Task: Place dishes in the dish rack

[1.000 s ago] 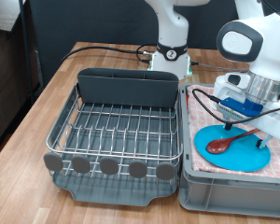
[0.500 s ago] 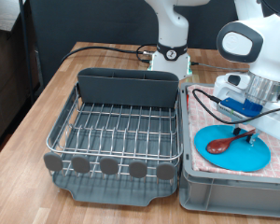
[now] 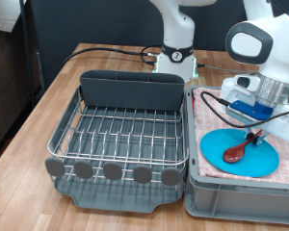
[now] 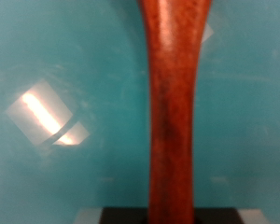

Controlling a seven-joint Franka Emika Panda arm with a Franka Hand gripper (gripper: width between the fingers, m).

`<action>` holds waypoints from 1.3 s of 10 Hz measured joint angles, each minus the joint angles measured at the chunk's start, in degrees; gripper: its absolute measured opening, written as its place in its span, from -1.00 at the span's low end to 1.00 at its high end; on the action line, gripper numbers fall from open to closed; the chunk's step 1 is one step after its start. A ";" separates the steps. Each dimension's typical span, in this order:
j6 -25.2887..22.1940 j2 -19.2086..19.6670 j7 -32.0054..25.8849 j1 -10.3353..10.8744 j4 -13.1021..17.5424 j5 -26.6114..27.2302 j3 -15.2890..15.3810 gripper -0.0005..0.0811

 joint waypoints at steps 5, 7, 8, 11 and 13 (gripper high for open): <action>-6.64 -5.28 -6.12 -0.16 0.34 4.57 1.83 -0.77; -10.38 -8.73 -11.65 -0.54 0.35 8.97 2.30 -0.77; -13.55 -10.81 -13.61 -0.54 0.35 11.12 2.38 -0.77; -16.63 -14.45 -19.39 -0.53 -0.58 12.37 2.46 -0.77; -18.77 -15.00 -10.22 -0.71 -1.15 15.34 1.36 -0.77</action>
